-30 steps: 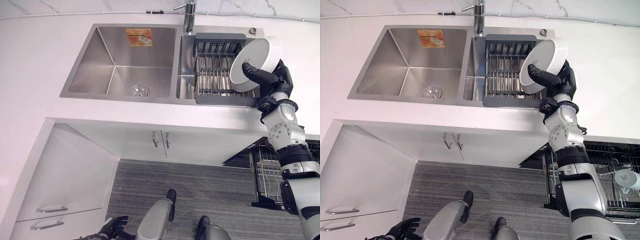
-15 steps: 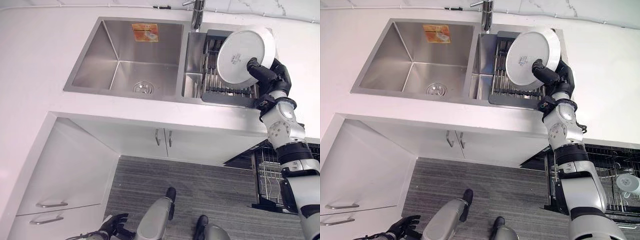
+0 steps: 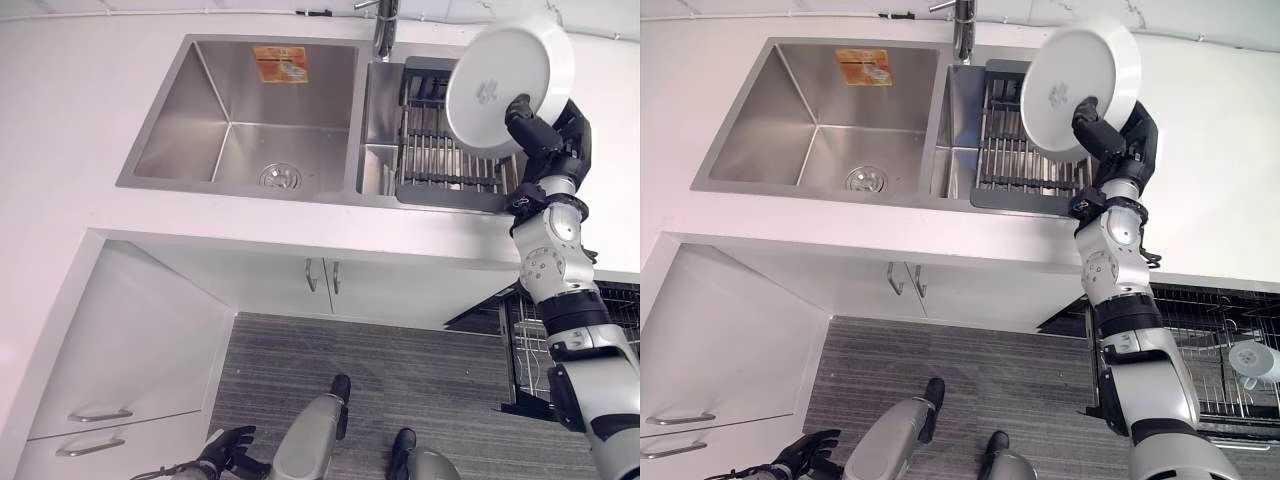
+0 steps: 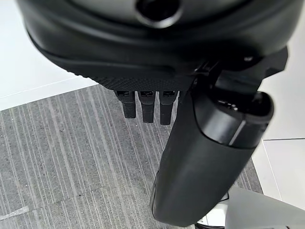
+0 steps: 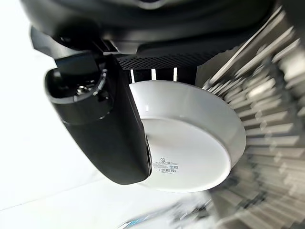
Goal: Place the dishes in the dishwasher.
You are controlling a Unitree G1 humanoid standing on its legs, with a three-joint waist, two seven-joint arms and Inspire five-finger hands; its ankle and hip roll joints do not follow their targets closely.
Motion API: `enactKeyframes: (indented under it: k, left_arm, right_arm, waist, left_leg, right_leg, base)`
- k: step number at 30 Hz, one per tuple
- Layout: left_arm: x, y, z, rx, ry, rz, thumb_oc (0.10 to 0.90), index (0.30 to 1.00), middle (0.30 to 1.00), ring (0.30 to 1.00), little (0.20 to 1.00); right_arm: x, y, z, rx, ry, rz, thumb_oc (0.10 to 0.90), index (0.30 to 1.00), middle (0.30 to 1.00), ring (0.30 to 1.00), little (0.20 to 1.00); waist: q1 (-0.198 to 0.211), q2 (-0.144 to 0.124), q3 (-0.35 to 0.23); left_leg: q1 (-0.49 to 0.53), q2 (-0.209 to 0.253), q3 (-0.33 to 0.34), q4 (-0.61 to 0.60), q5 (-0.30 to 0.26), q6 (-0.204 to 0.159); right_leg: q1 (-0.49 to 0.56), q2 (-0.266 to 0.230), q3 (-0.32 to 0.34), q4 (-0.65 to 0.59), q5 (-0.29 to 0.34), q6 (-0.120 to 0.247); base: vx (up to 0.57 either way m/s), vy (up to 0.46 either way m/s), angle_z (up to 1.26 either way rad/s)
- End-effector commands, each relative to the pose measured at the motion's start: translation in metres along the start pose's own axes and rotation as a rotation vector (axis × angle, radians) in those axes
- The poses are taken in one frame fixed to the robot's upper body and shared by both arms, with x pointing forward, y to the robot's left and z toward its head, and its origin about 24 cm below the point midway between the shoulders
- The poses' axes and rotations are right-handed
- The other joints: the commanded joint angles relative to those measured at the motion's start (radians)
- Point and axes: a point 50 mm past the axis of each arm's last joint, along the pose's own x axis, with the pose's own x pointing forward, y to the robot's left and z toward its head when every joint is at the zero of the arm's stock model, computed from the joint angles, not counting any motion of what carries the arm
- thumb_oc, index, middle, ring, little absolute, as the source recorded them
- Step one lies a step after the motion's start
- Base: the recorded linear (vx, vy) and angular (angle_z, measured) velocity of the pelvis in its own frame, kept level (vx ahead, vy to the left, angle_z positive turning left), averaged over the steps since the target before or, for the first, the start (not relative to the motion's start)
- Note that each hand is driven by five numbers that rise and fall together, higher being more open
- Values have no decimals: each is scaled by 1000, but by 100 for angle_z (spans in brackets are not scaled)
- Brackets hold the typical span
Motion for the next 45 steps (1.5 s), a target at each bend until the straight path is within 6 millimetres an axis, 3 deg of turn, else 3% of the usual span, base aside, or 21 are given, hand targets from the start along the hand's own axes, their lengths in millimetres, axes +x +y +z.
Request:
enactKeyframes:
  k: [1, 7, 10, 12, 14, 18, 23, 28, 35, 45]
  left_arm:
    - [-10, 5, -30, 31, 65, 26, 800, 900, 900, 900, 900]
    - [-11, -2, -36, 33, 88, 19, 800, 900, 900, 900, 900]
    - [-9, -8, -35, 26, 92, 16, 800, 900, 900, 900, 900]
    - [-7, -13, -31, 34, 87, -5, 800, 900, 900, 900, 900]
    - [-4, -18, -27, 43, 82, -22, 800, 900, 900, 900, 900]
    - [-2, -23, -23, 43, 75, -35, 800, 900, 900, 900, 900]
    - [-1, -27, -21, 39, 76, -35, 800, 900, 900, 900, 900]
    - [-3, -29, -29, 24, 103, -37, 800, 900, 900, 900, 900]
    - [-6, -38, -36, 17, 125, -61, 800, 900, 900, 900, 900]
    - [-13, -35, -53, 17, 171, -26, 800, 900, 900, 900, 900]
  right_arm:
    - [0, 30, 67, 247, -327, 133, 400, 300, 300, 300, 300]
    - [-24, 45, 60, 400, -305, 223, 400, 300, 300, 300, 300]
    - [-38, 48, 55, 474, -287, 256, 400, 300, 300, 300, 300]
    - [-50, 37, 55, 538, -291, 259, 400, 300, 300, 300, 300]
    - [-54, 30, 59, 563, -295, 258, 400, 300, 300, 300, 300]
    - [-60, 20, 63, 600, -288, 273, 400, 300, 300, 300, 300]
    - [-70, -6, 65, 662, -269, 263, 400, 300, 300, 300, 300]
    - [-78, -24, 59, 865, -223, 278, 400, 300, 300, 300, 300]
    - [-87, -46, 50, 781, -190, 174, 400, 300, 300, 300, 300]
    - [-108, -104, -26, 635, 18, -214, 400, 300, 300, 300, 300]
  waist:
    - [-10, -24, -138]
    - [-50, -42, -180]
    - [-92, -50, -205]
    - [-145, -56, -233]
    - [-173, -58, -243]
    - [-211, -60, -257]
    - [-266, -58, -275]
    - [-291, -52, -286]
    - [-298, -48, -289]
    - [-274, -36, -253]
  left_leg:
    - [71, 42, -45, -54, -95, -69]
    - [116, 85, 17, -54, -111, -84]
    - [140, 117, 64, -54, -116, -98]
    - [162, 149, 101, -54, -120, -113]
    - [173, 163, 119, -54, -125, -121]
    - [188, 180, 149, -54, -130, -133]
    - [210, 193, 181, -54, -137, -143]
    - [223, 205, 200, -54, -145, -145]
    - [228, 207, 198, -54, -153, -143]
    - [222, 168, 171, -54, -167, -117]
  right_leg:
    - [-38, -8, -17, 29, 43, 23]
    - [-26, -8, 3, 29, 44, 27]
    - [-29, -5, 22, 29, 47, 30]
    - [-37, 2, 53, 29, 50, 34]
    - [-41, 7, 70, 29, 50, 34]
    - [-49, 11, 90, 29, 52, 37]
    - [-67, 18, 134, 29, 60, 43]
    - [-79, 17, 153, 29, 65, 49]
    - [-79, 5, 136, 29, 68, 52]
    - [-81, -17, 127, 29, 65, 58]
  base:
    - [-64, -54, -35]
    - [-91, -65, -51]
    - [-108, -90, -78]
    - [-114, -138, -79]
    - [-66, -86, -47]
    - [-35, -55, -48]
    - [-33, -54, -34]
    - [-24, -29, -27]
    - [31, 8, 0]
    - [71, -10, 3]
